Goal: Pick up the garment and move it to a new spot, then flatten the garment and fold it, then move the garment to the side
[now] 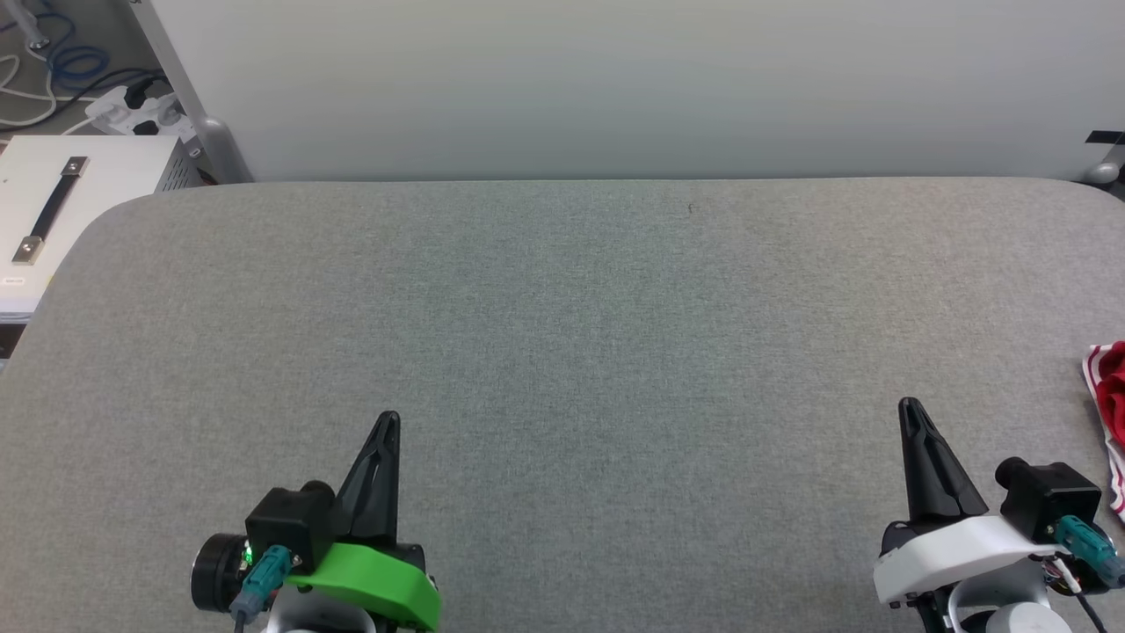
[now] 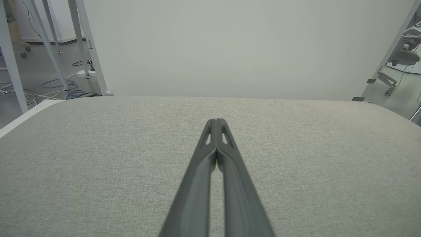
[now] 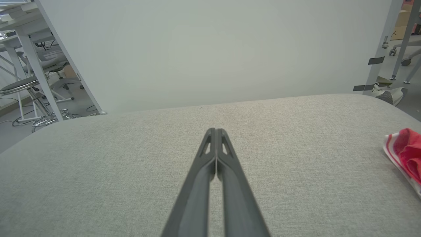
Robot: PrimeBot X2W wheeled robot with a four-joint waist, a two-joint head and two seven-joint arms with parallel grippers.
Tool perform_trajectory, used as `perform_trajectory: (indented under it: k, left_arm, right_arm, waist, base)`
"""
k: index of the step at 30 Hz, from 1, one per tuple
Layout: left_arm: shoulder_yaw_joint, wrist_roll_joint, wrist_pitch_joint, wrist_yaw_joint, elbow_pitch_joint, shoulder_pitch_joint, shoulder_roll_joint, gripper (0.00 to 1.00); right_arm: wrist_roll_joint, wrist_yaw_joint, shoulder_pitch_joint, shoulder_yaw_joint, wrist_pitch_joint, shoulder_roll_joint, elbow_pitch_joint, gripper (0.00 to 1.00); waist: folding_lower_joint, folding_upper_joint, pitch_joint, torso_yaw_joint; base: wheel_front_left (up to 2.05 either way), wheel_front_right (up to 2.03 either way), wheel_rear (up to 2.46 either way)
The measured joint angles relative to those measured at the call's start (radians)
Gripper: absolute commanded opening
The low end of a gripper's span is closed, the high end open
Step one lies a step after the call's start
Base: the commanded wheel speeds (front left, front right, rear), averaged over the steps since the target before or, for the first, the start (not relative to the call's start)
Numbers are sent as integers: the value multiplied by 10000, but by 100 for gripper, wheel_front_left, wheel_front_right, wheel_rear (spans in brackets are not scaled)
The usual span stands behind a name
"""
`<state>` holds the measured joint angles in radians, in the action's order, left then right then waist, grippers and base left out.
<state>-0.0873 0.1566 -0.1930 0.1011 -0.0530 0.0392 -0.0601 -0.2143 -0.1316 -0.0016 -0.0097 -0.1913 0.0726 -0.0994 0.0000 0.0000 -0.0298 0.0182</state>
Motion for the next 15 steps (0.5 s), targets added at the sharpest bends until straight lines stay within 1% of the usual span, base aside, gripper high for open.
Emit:
perform_trajectory:
  k: [15]
  left_arm:
    - [136, -211, 280, -132, 54, -7, 2, 0]
  right_arm:
    - [326, 0, 0, 19, 293, -23, 144, 0]
  waist:
    - [0, 0, 47, -29]
  base:
    - [0, 0, 0]
